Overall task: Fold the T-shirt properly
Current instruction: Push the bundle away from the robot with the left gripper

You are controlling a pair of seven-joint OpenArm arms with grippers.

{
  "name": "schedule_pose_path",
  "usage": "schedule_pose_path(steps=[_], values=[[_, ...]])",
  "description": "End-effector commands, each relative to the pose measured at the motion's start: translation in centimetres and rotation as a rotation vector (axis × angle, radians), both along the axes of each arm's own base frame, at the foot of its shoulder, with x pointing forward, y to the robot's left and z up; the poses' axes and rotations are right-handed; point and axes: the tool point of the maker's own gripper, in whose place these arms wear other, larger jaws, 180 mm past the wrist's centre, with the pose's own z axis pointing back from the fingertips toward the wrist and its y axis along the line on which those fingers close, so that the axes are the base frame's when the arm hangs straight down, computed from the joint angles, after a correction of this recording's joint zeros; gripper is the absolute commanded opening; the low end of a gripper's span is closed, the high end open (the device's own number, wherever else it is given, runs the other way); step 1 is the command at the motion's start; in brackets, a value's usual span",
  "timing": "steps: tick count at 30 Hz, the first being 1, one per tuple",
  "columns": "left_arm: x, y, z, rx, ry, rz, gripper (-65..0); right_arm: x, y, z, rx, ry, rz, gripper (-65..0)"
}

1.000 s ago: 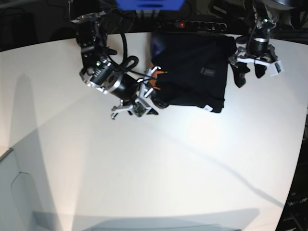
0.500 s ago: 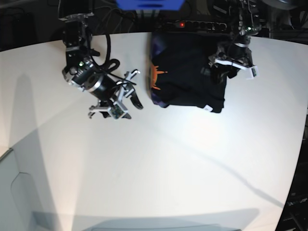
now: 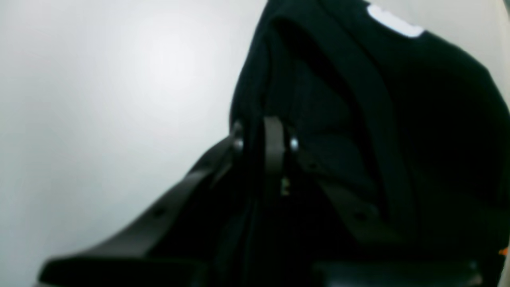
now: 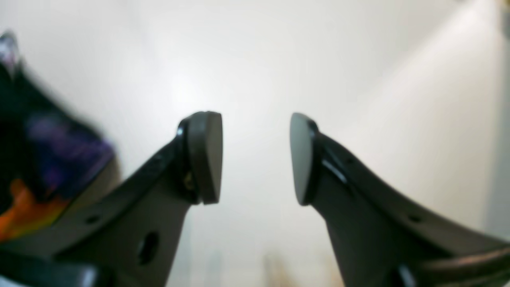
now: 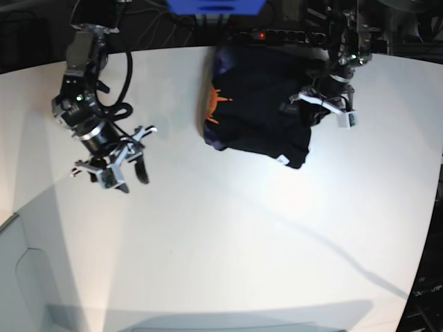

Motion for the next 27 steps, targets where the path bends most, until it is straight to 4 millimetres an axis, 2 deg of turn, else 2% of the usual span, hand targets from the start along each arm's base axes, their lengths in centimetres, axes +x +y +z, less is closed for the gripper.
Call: schedule_pose_path(steps=[1,6,11,14,17,21,23,27], values=[[1.1,-0.5,0.8,0.011,-0.035,-0.049,-64.9,0.8,-0.4,1.9,0.012,-0.068,-0.005,-37.0],[4.1,-3.3,0.4,0.086,-0.039,-0.274,-64.9,1.3,-5.2,3.0,-0.004,-0.101,-0.138,-37.0],[8.4,-8.8,1.5,0.156,-0.103,-0.525,-64.9,0.9,-9.2,3.6,-0.022,-0.118,-0.245,-37.0],[10.5,-11.6,2.3,0.190,-0.138,-0.623,-64.9,0.5,-10.6,3.6,-0.030,-0.116,-0.285,-37.0],[12.7,-15.7,2.9,0.205,-0.169,-0.711,-64.9,-0.1,-11.8,3.4,-0.036,-0.108,-0.322,-37.0],[15.5,-19.6,2.9,0.223,-0.174,-0.759,-64.9,-1.4,-12.9,2.5,-0.048,-0.077,-0.353,-37.0],[16.2,-21.2,2.9,0.223,-0.177,-0.791,-64.9,-1.8,-13.4,2.2,-0.052,-0.066,-0.365,-37.0],[16.0,-25.0,3.4,0.188,-0.191,-0.923,-64.9,-2.8,-14.0,1.5,-0.058,-0.044,-0.386,-37.0]])
